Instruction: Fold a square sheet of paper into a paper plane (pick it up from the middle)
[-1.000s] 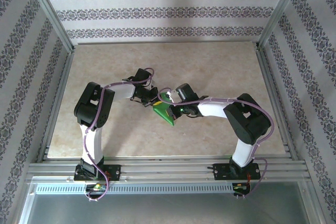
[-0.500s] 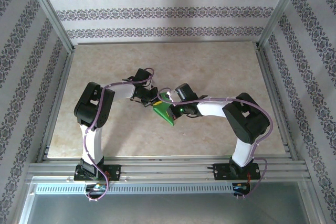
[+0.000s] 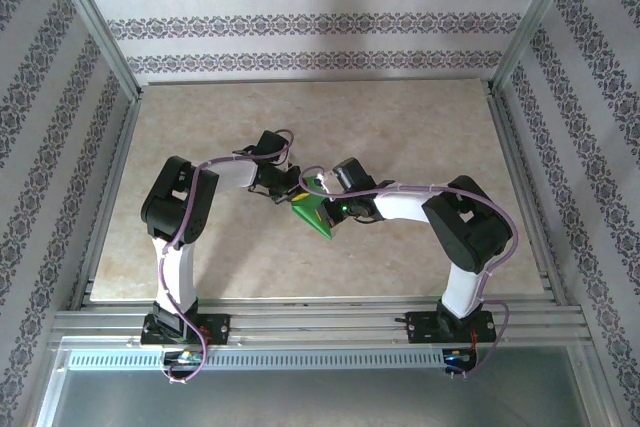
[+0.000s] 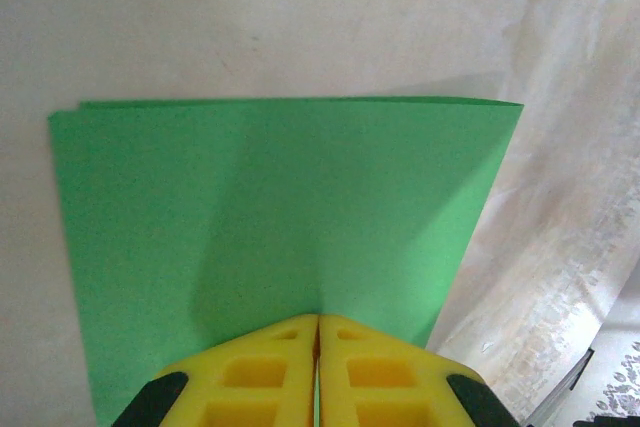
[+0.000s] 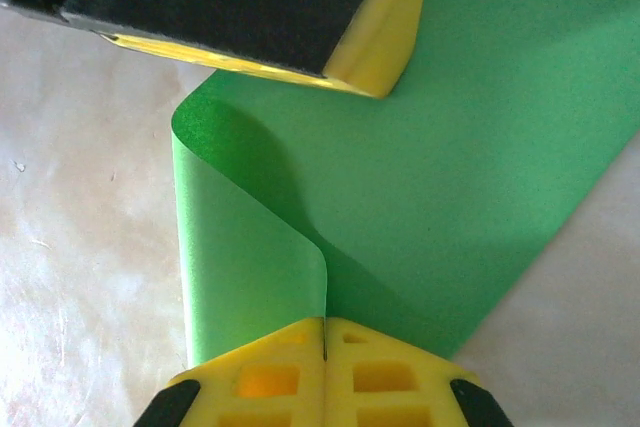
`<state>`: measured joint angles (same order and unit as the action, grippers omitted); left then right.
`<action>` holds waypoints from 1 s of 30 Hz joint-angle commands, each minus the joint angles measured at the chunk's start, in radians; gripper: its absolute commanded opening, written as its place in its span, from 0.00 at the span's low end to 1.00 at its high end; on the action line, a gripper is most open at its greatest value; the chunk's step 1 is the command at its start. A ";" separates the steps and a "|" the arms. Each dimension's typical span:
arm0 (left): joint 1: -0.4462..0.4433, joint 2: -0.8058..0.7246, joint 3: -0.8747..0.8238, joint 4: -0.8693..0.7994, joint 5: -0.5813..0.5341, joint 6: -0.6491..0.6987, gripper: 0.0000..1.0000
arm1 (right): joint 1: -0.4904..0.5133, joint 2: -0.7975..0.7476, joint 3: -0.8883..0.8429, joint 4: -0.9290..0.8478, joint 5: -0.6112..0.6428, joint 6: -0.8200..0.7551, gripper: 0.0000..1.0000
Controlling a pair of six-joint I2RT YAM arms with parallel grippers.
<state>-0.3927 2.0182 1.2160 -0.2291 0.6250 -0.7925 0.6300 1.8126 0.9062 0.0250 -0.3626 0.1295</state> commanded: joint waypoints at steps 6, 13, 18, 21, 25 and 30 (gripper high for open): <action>-0.009 0.037 -0.024 -0.041 -0.013 -0.008 0.10 | -0.010 0.025 0.019 -0.022 0.014 0.007 0.06; -0.010 0.034 -0.023 -0.041 -0.018 -0.011 0.10 | -0.010 0.018 0.014 -0.026 0.014 0.009 0.06; -0.010 0.027 -0.020 -0.038 -0.013 -0.015 0.10 | -0.013 0.009 0.011 -0.032 0.011 0.011 0.06; -0.009 0.009 -0.011 -0.035 -0.004 -0.021 0.10 | -0.017 0.022 0.011 -0.031 0.010 0.010 0.06; -0.007 -0.041 -0.001 -0.003 0.016 -0.049 0.11 | -0.017 0.025 0.011 -0.032 0.008 0.010 0.06; 0.027 -0.155 -0.087 0.087 -0.012 -0.132 0.15 | -0.018 0.030 0.012 -0.031 0.004 0.008 0.06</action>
<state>-0.3862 1.9507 1.1736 -0.2020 0.6266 -0.8581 0.6235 1.8187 0.9066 0.0181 -0.3634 0.1295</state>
